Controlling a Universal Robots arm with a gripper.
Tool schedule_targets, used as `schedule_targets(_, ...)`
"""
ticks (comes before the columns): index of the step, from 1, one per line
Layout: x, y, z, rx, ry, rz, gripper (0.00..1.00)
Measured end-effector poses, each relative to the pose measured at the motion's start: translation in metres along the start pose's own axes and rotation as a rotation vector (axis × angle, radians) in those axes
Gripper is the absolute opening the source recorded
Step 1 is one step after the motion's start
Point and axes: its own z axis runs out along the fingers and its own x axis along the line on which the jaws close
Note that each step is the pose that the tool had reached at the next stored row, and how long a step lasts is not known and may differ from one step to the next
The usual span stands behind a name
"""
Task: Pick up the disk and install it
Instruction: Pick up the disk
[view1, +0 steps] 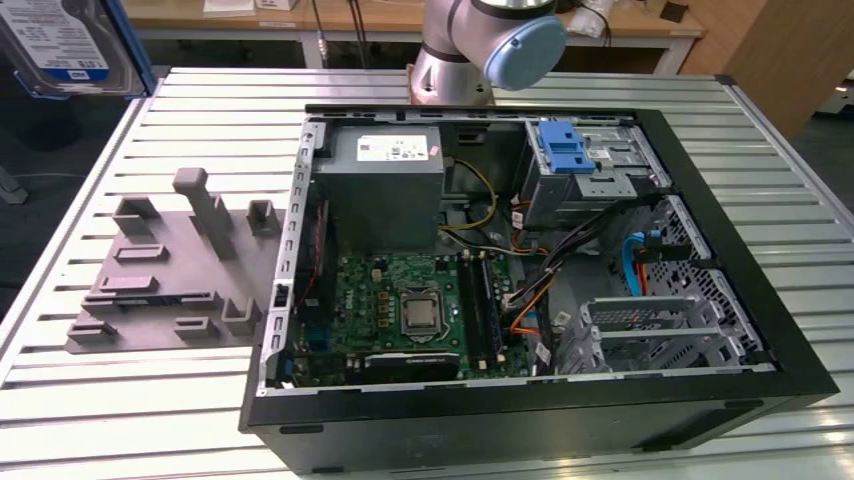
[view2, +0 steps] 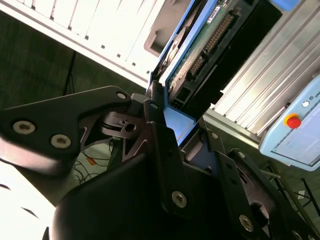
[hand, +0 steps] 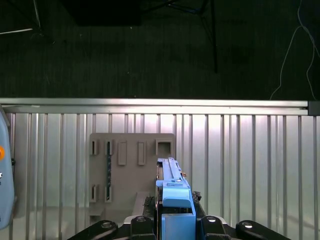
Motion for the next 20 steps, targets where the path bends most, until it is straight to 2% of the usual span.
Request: schedule_targets(20, -0.0001, -0.0111, -0.0002, 0.0000, 0.0000, 0.000, 0.36)
